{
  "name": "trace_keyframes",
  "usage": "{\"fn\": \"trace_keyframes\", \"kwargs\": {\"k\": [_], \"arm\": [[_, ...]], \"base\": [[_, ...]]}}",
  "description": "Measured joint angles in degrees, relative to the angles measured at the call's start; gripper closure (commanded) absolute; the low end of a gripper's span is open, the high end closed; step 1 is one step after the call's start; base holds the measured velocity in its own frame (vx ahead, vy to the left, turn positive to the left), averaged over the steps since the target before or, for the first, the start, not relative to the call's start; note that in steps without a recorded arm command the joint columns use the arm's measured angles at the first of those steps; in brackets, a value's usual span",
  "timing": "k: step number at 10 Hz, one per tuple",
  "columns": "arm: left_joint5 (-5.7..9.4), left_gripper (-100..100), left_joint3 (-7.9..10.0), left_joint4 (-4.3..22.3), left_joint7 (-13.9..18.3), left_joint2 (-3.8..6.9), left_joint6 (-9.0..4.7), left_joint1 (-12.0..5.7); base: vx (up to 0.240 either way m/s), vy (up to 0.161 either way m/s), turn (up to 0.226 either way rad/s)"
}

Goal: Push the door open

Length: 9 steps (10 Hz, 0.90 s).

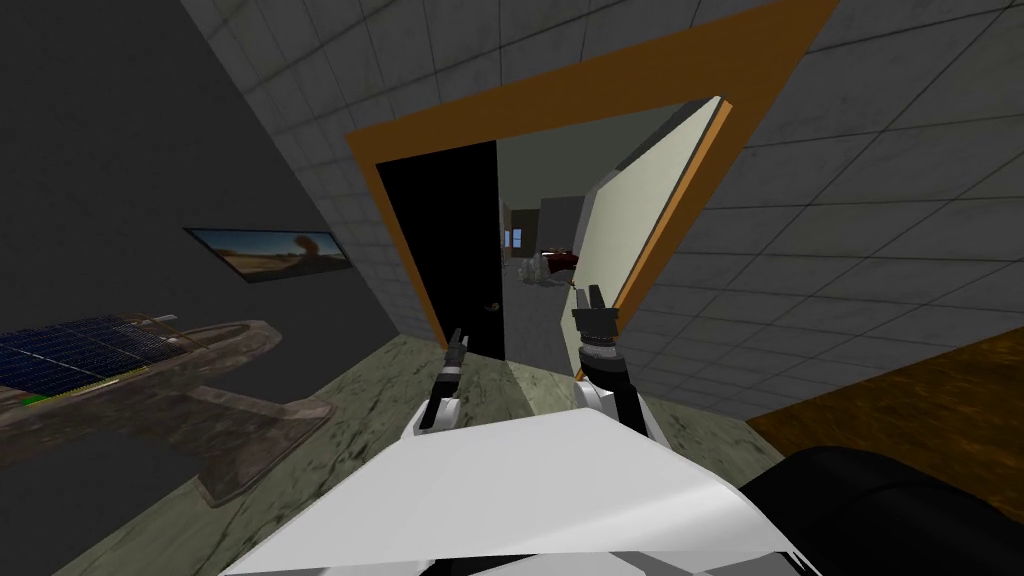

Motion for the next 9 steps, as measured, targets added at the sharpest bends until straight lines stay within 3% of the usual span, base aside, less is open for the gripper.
{"fn": "trace_keyframes", "kwargs": {"k": [6, 8, 9], "arm": [[0.86, -100, -1.34, 11.15, -0.56, 0.15, -1.24, -4.29], [1.09, -100, -1.65, 13.07, -0.58, 0.30, -1.06, -5.11], [1.24, -100, -1.68, 15.23, -0.57, 0.30, -1.56, -6.19]], "base": [[0.095, 0.027, -0.079], [0.059, 0.015, -0.038], [0.062, 0.019, -0.075]]}}
